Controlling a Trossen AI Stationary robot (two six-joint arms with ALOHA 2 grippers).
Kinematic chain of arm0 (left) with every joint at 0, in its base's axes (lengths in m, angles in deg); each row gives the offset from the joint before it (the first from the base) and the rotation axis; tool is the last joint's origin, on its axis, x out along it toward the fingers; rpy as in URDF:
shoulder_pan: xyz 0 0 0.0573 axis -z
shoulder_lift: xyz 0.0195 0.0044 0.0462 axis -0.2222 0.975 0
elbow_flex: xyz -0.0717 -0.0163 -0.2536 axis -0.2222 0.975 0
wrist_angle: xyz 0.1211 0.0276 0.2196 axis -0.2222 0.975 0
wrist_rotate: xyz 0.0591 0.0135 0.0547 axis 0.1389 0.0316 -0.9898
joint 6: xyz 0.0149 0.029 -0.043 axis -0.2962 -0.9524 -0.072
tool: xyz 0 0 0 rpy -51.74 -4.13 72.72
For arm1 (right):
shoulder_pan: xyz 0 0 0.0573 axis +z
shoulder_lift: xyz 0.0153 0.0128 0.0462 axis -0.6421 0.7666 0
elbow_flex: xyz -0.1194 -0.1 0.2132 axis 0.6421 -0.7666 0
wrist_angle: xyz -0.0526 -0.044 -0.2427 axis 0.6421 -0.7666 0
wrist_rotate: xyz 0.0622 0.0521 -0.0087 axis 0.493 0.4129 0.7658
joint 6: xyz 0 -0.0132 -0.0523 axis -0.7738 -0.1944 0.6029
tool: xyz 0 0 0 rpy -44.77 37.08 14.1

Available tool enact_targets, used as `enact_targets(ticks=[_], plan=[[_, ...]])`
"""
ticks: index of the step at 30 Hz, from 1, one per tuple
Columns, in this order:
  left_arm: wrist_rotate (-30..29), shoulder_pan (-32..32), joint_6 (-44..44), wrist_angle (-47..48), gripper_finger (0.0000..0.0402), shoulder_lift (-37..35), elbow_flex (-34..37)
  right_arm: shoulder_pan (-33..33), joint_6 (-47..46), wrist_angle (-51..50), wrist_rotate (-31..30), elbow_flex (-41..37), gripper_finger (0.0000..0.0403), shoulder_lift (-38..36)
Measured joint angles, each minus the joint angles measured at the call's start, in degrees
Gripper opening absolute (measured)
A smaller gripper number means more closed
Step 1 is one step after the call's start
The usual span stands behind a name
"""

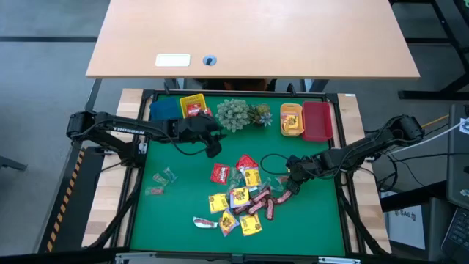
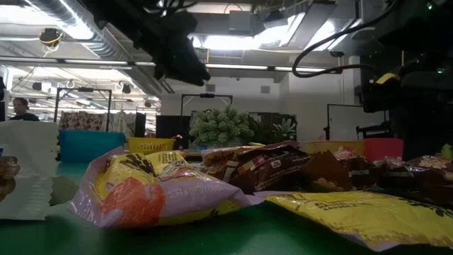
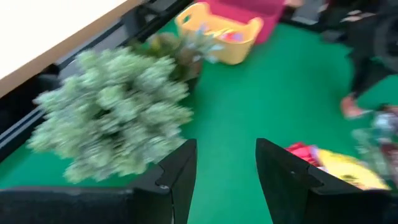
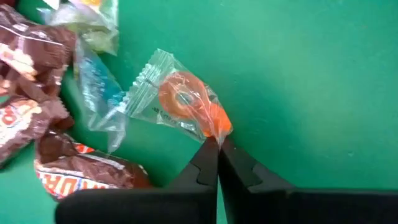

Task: Sort candy
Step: Put the orange gummy into the blue bin

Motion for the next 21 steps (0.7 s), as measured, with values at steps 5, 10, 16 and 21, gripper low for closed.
enact_targets(ticks=[5,10,16,21], plan=[[1.3,3.8,-3.8,-3.7,0.0150,0.0,0.0,0.0,1.2,-1.9,-1.1,4.1,0.0006,-0.5],[1.3,8.0,-11.6,-8.9,0.0150,0.0,0.0,0.0,6.6,-2.7,-6.5,10.3,0.0007,-0.5],[1.4,12.9,-24.0,-15.2,0.0150,0.0,0.0,0.0,11.0,-2.5,-11.3,16.0,0.0007,-0.5],[1.4,16.0,-31.5,-19.9,0.0150,1.4,0.0,0.0,13.4,1.7,-12.1,17.6,0.0007,-0.5]])
